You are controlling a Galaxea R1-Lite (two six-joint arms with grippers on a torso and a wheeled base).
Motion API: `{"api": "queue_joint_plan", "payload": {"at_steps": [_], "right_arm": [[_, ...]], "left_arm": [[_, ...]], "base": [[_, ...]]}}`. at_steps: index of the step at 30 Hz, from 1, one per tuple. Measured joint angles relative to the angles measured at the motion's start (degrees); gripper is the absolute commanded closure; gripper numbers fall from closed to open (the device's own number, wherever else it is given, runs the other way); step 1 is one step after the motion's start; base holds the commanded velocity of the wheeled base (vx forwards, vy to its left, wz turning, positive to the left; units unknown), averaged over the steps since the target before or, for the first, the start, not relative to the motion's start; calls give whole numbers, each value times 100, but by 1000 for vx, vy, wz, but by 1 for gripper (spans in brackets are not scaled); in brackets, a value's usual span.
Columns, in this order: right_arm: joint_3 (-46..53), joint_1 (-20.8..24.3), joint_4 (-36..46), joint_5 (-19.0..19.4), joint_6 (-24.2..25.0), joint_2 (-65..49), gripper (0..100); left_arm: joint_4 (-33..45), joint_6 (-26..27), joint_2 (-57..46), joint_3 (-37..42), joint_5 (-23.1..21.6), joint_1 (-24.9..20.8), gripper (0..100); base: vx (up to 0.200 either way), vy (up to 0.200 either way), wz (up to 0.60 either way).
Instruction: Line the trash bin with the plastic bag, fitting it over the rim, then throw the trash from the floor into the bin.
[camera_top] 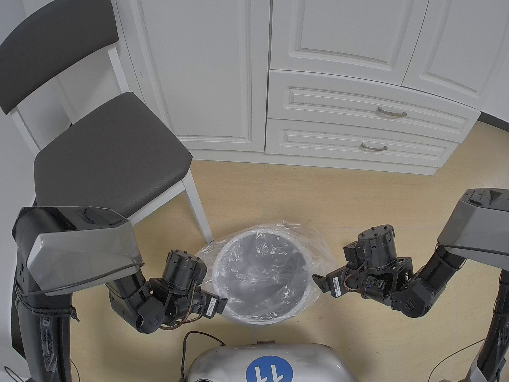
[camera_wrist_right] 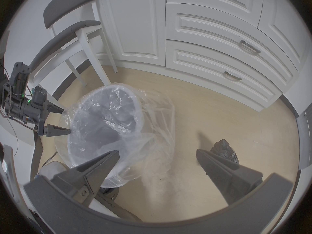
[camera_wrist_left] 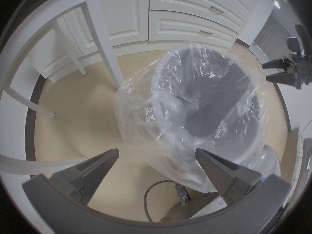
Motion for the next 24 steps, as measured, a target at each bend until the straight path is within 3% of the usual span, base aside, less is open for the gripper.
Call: {"api": "queue_joint_plan", "payload": {"at_steps": [13, 20, 24], "right_arm": [[72, 55, 6, 18, -82, -15, 0], [143, 52, 9, 38, -152, -15, 0], [226, 50, 6, 43, -317, -20, 0]], "left_arm": [[-532, 130, -105, 256, -117, 116, 0], [-466, 152, -50, 262, -143, 149, 0], [-424, 163, -4, 267, -369, 222, 0]], "base": [[0, 0, 0], [0, 0, 0], [0, 0, 0]]}}
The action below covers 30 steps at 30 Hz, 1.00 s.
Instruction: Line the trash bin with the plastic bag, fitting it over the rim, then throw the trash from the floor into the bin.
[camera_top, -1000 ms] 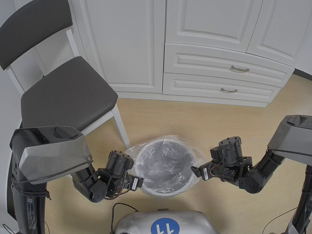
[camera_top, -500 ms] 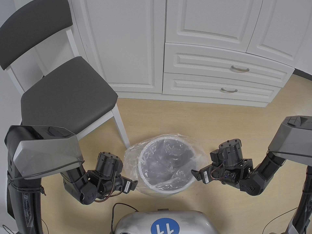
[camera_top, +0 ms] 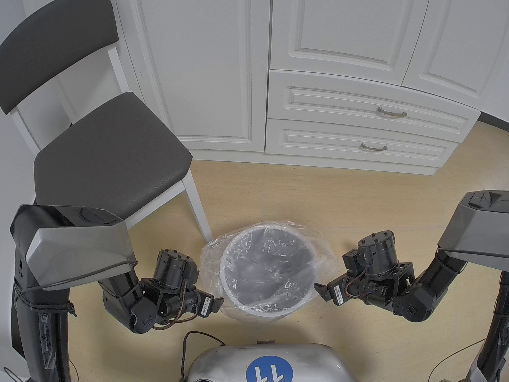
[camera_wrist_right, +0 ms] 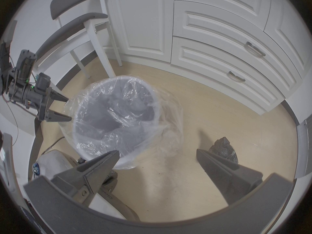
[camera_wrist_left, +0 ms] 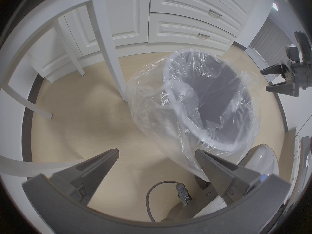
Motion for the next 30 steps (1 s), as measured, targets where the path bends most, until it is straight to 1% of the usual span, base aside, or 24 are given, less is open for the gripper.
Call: {"api": "queue_joint_plan", "payload": {"at_steps": [8, 19, 26, 30], "right_arm": [[173, 11, 0, 9, -183, -59, 0], [223, 13, 0, 6, -218, -88, 0], [245, 11, 22, 15, -218, -151, 0], [254, 11, 35, 15, -218, -177, 0]], "left_arm": [[-44, -5, 188, -30, -110, 80, 0], [-99, -158, 560, -290, -128, 98, 0], [137, -229, 288, -301, -158, 169, 0], [627, -246, 6, -289, -385, 200, 0]], "base": [[0, 0, 0], [0, 0, 0], [0, 0, 0], [0, 0, 0]]}}
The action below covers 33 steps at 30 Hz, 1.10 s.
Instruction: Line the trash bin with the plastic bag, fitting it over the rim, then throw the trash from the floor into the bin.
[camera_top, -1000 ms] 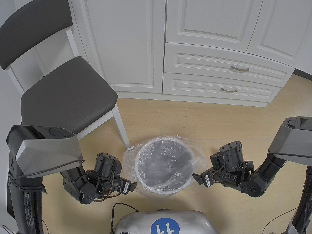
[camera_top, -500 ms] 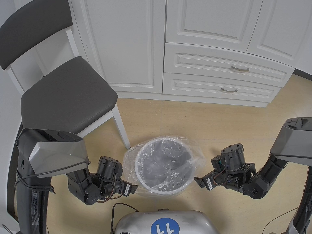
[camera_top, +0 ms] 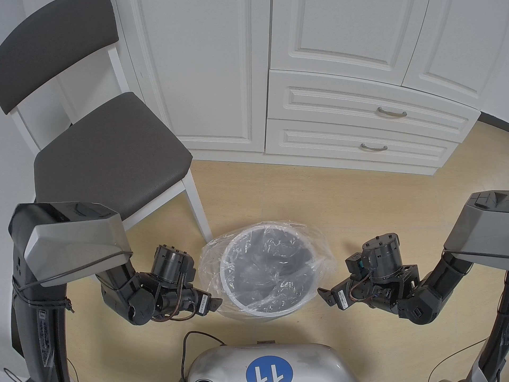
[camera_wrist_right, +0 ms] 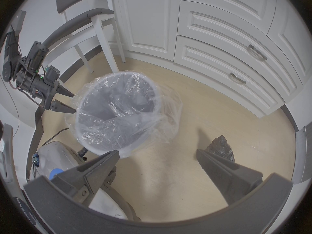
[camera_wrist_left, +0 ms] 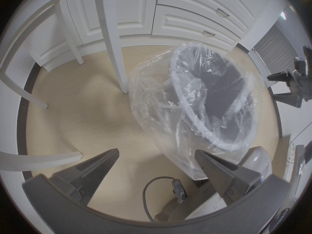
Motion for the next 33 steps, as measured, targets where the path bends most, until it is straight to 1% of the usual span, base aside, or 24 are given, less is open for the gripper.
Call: {"api": "queue_joint_plan", "payload": {"at_steps": [3, 9, 14, 20, 28, 33], "right_arm": [[2, 0, 15, 0, 0, -18, 0], [24, -6, 50, 0, 0, -88, 0], [66, -13, 59, 2, -63, -143, 0], [138, -17, 101, 27, -121, -305, 0], [177, -20, 523, 88, -193, -562, 0], [185, -17, 580, 110, -200, -664, 0]], "left_arm": [[134, -11, -157, -15, -101, 35, 0], [222, -11, -378, 5, -112, 104, 0], [616, 0, -557, -4, -119, 106, 0], [794, 11, -813, -17, -141, 169, 0], [1914, 11, -1449, -72, -618, 208, 0], [2000, 13, -1704, -133, -670, 230, 0]], "base": [[0, 0, 0], [0, 0, 0], [0, 0, 0], [0, 0, 0], [0, 0, 0], [0, 0, 0]]}}
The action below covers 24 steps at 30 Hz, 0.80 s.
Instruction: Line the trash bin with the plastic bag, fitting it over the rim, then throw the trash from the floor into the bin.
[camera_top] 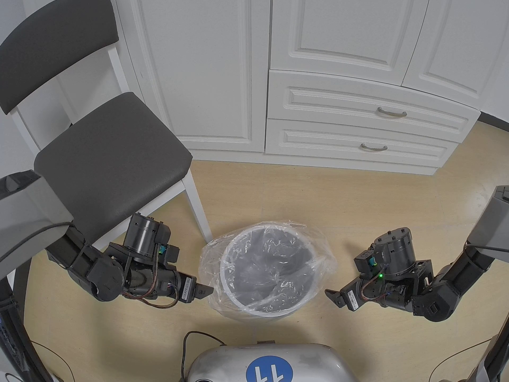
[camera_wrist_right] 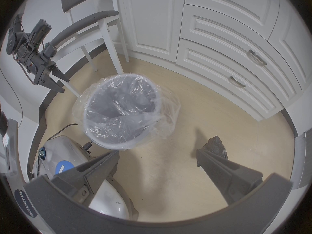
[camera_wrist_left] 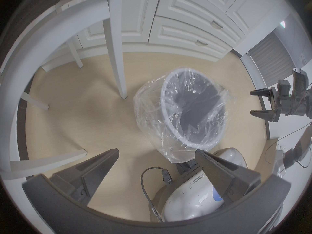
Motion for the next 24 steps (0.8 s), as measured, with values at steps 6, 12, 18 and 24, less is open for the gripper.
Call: {"api": "queue_joint_plan", "payload": {"at_steps": [6, 12, 18, 24], "right_arm": [[20, 0, 4, -1, -15, -46, 0], [68, -7, 356, 5, -162, -178, 0], [143, -44, 929, 286, -439, -424, 0], [187, -72, 1134, 399, -625, -482, 0]], "left_arm": [[24, 0, -126, -9, 0, 20, 0], [113, 26, -189, -9, -2, 41, 0], [211, 77, -241, 27, -13, 37, 0], [236, 85, -294, 46, -13, 28, 0]], "base": [[0, 0, 0], [0, 0, 0], [0, 0, 0], [0, 0, 0]]}}
